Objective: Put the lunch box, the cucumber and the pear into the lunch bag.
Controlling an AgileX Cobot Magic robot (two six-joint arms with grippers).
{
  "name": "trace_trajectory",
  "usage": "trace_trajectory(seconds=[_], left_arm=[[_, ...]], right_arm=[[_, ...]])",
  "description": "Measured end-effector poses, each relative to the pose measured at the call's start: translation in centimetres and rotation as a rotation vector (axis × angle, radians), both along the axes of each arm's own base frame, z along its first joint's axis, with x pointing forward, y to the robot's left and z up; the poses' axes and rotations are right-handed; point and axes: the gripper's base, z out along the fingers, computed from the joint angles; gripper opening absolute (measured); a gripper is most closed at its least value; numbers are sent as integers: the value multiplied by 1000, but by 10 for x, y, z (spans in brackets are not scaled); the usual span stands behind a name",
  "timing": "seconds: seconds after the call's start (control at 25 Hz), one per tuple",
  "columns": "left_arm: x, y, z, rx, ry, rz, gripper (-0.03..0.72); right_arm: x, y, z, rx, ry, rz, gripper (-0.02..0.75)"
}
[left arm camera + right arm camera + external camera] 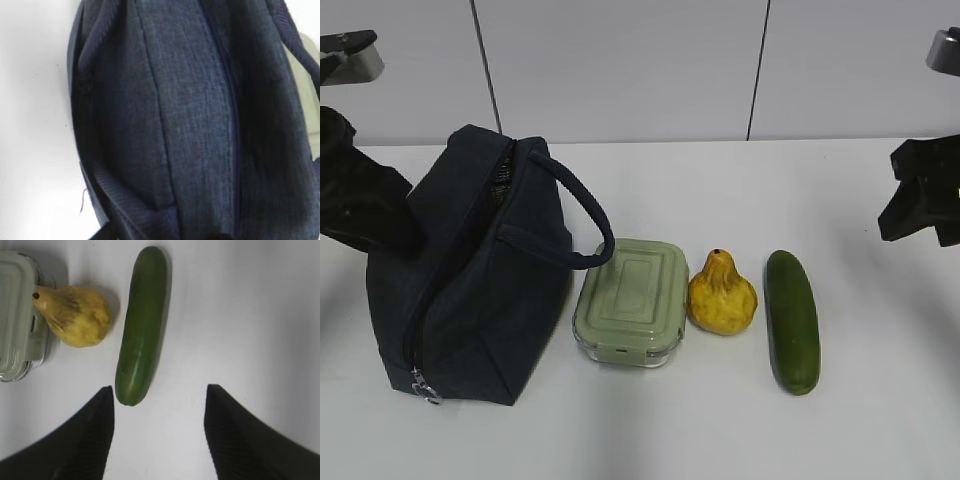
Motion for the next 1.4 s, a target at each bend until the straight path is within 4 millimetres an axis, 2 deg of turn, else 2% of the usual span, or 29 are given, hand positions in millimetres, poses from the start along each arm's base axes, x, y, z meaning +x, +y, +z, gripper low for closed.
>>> trace_trajectory(seconds=[0.2,0.28,0.36,0.44,0.56,0.84,1.04,1.28,1.4], left_arm=[[1,-2,0,-18,-1,4,344],[3,-2,-3,-19,8,3,310],[5,-3,-7,-17,18,-4,228],[6,-3,-9,-13,21,-13,96],[6,-3,-9,-11,19,-19,23],[6,-3,-9,-10,16,-22,4],[6,-3,-9,-9,16,-24,4],[6,-3,-8,-8,11,-24,3],[7,-3,-8,-9,6,-22,3]], right_arm=[[10,3,-12,29,19,13,443],[15,6,-19,54,37,23,443],[19,7,-25,68,49,29,443],[22,9,-30,84,57,31,443],[26,16,-38,92,72,58,443],[43,35,-64,91,89,54,443],[68,37,-78,71,118,29,443],[99,35,-84,-1,153,14,443],[113,42,-88,-19,166,28,443]])
